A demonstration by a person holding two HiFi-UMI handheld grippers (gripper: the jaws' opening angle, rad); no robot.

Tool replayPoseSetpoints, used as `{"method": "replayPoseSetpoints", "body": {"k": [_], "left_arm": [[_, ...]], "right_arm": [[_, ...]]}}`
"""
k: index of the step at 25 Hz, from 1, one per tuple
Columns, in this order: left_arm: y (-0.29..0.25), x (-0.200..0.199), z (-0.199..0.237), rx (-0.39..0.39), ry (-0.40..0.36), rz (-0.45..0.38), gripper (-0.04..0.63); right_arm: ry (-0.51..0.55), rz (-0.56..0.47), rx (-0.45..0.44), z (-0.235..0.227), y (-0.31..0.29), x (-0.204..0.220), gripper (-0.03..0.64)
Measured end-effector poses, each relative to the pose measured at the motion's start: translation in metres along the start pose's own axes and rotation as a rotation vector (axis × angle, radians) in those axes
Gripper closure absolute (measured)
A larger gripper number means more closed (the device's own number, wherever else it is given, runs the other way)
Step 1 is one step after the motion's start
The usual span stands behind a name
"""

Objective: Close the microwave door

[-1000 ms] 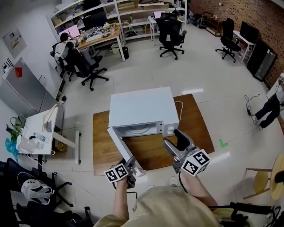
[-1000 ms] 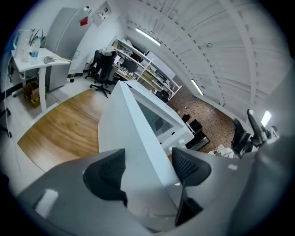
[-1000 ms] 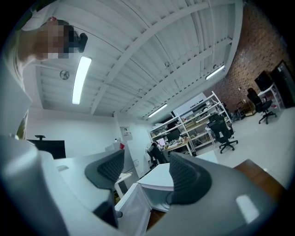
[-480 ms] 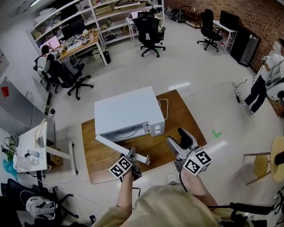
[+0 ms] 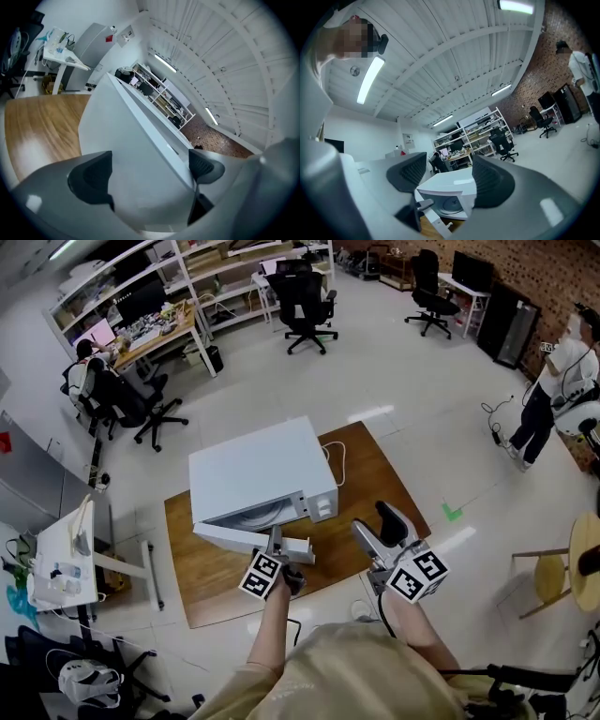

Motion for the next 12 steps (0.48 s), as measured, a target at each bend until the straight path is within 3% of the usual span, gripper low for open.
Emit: {"method": "replayPoseSetpoints", "body": {"k": [3, 12], "left_arm": [[-0.021, -0.003, 0.012, 0.047, 0.039, 0.013, 0.0], [-0.052, -0.003, 0.016, -0.07, 0.087, -0.051, -0.002]], "right_arm": [[0.059, -0.001, 0.005, 0.005, -0.002, -0.003, 0.322], [0.045, -0.006, 0.013, -0.001, 0.0, -0.002, 0.322]]}}
Point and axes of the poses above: the fingertips, and each gripper's own axes: y backward along the fingers, z to its left, x out of its underside, the point moved 7 cm from there along y, backward along the fingers, and after that the axes turned 9 degrees about x, right-handed, at the moved point
